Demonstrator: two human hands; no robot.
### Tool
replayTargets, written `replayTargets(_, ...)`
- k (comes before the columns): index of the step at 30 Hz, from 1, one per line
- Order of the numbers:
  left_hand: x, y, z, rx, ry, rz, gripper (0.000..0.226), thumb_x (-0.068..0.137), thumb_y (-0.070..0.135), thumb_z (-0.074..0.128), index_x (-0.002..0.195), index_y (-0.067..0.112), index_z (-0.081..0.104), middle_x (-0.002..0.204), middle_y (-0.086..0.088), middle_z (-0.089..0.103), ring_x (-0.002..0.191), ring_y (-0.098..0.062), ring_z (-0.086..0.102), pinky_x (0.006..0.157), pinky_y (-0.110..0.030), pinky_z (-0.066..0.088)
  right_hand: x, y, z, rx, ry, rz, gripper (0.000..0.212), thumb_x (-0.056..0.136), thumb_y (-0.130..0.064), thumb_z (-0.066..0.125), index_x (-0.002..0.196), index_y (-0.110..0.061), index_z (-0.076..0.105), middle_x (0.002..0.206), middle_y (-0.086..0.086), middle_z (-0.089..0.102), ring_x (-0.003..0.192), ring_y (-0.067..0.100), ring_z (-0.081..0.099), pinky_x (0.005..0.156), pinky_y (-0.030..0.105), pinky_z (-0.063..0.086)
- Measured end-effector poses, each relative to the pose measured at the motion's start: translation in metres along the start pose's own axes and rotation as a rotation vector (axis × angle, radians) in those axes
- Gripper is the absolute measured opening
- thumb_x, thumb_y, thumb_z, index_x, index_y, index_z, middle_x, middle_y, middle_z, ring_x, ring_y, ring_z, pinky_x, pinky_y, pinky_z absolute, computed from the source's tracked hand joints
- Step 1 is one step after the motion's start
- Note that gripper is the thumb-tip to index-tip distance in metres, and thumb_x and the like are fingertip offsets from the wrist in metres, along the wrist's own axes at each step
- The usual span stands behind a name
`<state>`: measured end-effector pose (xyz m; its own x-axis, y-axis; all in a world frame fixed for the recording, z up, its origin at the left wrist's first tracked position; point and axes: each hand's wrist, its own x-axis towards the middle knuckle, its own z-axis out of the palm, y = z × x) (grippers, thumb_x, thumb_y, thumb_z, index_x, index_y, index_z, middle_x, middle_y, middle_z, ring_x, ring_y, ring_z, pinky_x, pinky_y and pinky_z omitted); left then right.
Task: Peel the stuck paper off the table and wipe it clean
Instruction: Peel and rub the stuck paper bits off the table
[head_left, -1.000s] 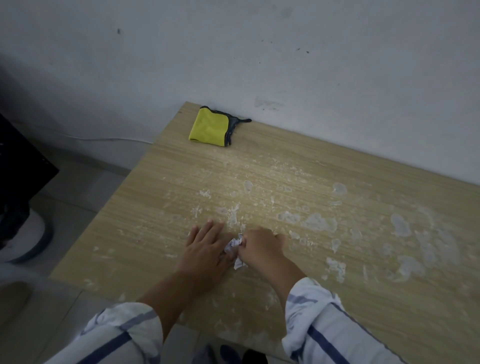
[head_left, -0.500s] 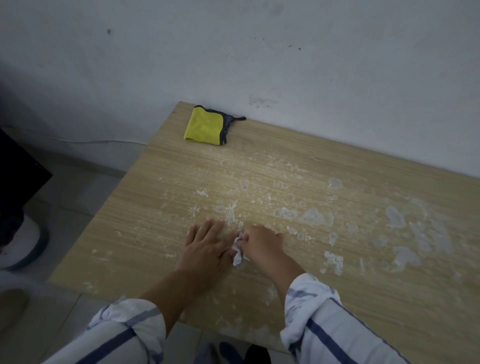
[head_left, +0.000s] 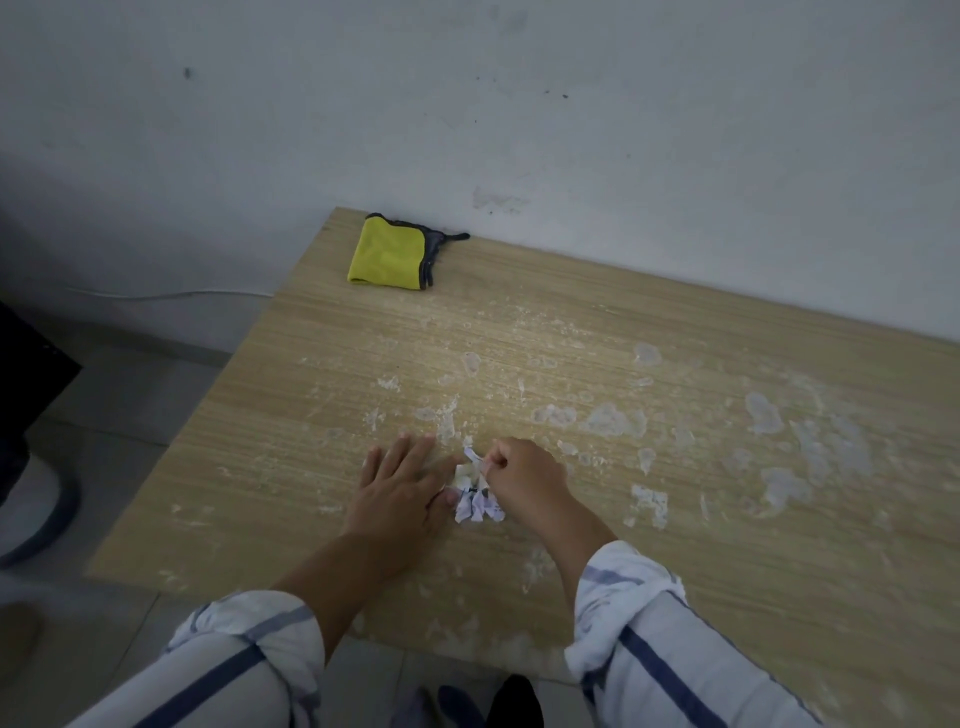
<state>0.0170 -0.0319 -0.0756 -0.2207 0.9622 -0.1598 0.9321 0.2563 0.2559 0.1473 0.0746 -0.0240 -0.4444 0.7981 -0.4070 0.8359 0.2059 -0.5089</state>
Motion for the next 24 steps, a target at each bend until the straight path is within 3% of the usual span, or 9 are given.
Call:
replayTargets(2, 0.0, 0.0, -0.001, -0.025, -0.001, -0.002, 0.071, 0.083, 0.065, -0.004, 0.145, 0.039, 0.019, 0.158, 0.008, 0.004, 0.145, -0.018, -0.009, 0.116, -0.041, -0.006, 0.0, 0.005, -0.002, 0.068, -0.006, 0.005, 0.019, 0.092, -0.018, 0.045, 0.084, -0.023, 0.062, 0.086, -0.004, 0.066, 0.075, 0.018, 0.058, 0.082, 0.036, 0.048)
replayTargets(5, -0.001, 0.001, -0.003, -0.039, -0.002, -0.004, 0.084, 0.077, 0.069, -0.014, 0.148, 0.033, 0.012, 0.158, 0.009, 0.005, 0.145, -0.015, -0.008, 0.116, -0.039, -0.006, -0.005, 0.018, -0.01, 0.154, 0.059, -0.02, 0.023, 0.095, -0.014, 0.044, 0.103, -0.014, 0.066, 0.108, 0.003, 0.066, 0.08, 0.013, 0.055, 0.066, 0.024, 0.041)
replayTargets(8, 0.001, 0.005, -0.007, -0.146, 0.008, -0.051, 0.088, 0.074, 0.069, -0.016, 0.149, 0.03, 0.01, 0.158, 0.009, 0.009, 0.145, -0.013, -0.006, 0.117, -0.038, -0.006, -0.012, 0.046, -0.014, 0.116, 0.212, -0.021, 0.023, 0.095, -0.012, 0.045, 0.104, -0.014, 0.066, 0.111, 0.001, 0.061, 0.09, 0.01, 0.053, 0.073, 0.02, 0.039)
replayTargets(11, 0.004, 0.022, -0.013, -0.175, 0.037, -0.065, 0.085, 0.075, 0.062, -0.012, 0.149, 0.026, 0.01, 0.158, 0.005, 0.009, 0.146, -0.017, -0.004, 0.117, -0.04, -0.007, -0.019, 0.081, -0.014, -0.023, 0.356, 0.002, 0.027, 0.091, -0.008, 0.046, 0.111, -0.013, 0.064, 0.118, 0.005, 0.059, 0.111, 0.021, 0.052, 0.092, 0.032, 0.042)
replayTargets(14, 0.006, 0.049, -0.011, -0.029, 0.064, 0.083, 0.07, 0.086, 0.053, 0.003, 0.148, 0.023, 0.018, 0.157, 0.001, 0.014, 0.146, -0.022, 0.001, 0.115, -0.041, -0.014, -0.03, 0.107, -0.013, -0.159, 0.342, 0.035, 0.034, 0.094, -0.016, 0.043, 0.126, -0.021, 0.055, 0.139, 0.0, 0.046, 0.132, 0.021, 0.035, 0.108, 0.041, 0.025)
replayTargets(18, 0.007, 0.082, 0.0, 0.19, 0.064, 0.298, 0.051, 0.08, 0.031, 0.037, 0.124, 0.016, 0.057, 0.135, -0.005, 0.055, 0.132, -0.027, 0.043, 0.111, -0.054, 0.007, -0.044, 0.129, -0.007, -0.256, 0.325, 0.027, 0.046, 0.096, -0.038, 0.025, 0.137, -0.024, 0.04, 0.15, -0.001, 0.032, 0.141, 0.018, 0.02, 0.112, 0.042, 0.016)
replayTargets(22, 0.001, 0.108, 0.015, 0.215, -0.075, 0.317, 0.055, 0.081, 0.039, 0.035, 0.119, 0.01, 0.063, 0.129, -0.008, 0.06, 0.127, -0.026, 0.049, 0.11, -0.053, 0.008, -0.051, 0.143, -0.005, -0.315, 0.332, 0.055, 0.069, 0.086, -0.051, 0.004, 0.143, -0.021, 0.031, 0.153, 0.002, 0.027, 0.143, 0.02, 0.017, 0.113, 0.04, 0.015)
replayTargets(24, -0.003, 0.116, 0.023, 0.204, -0.148, 0.285, 0.059, 0.084, 0.045, 0.034, 0.12, 0.007, 0.061, 0.128, -0.01, 0.06, 0.126, -0.026, 0.05, 0.11, -0.049, 0.009, -0.052, 0.149, -0.007, -0.328, 0.337, 0.066, 0.074, 0.084, -0.052, 0.003, 0.143, -0.017, 0.03, 0.153, 0.004, 0.027, 0.143, 0.022, 0.017, 0.113, 0.04, 0.016)
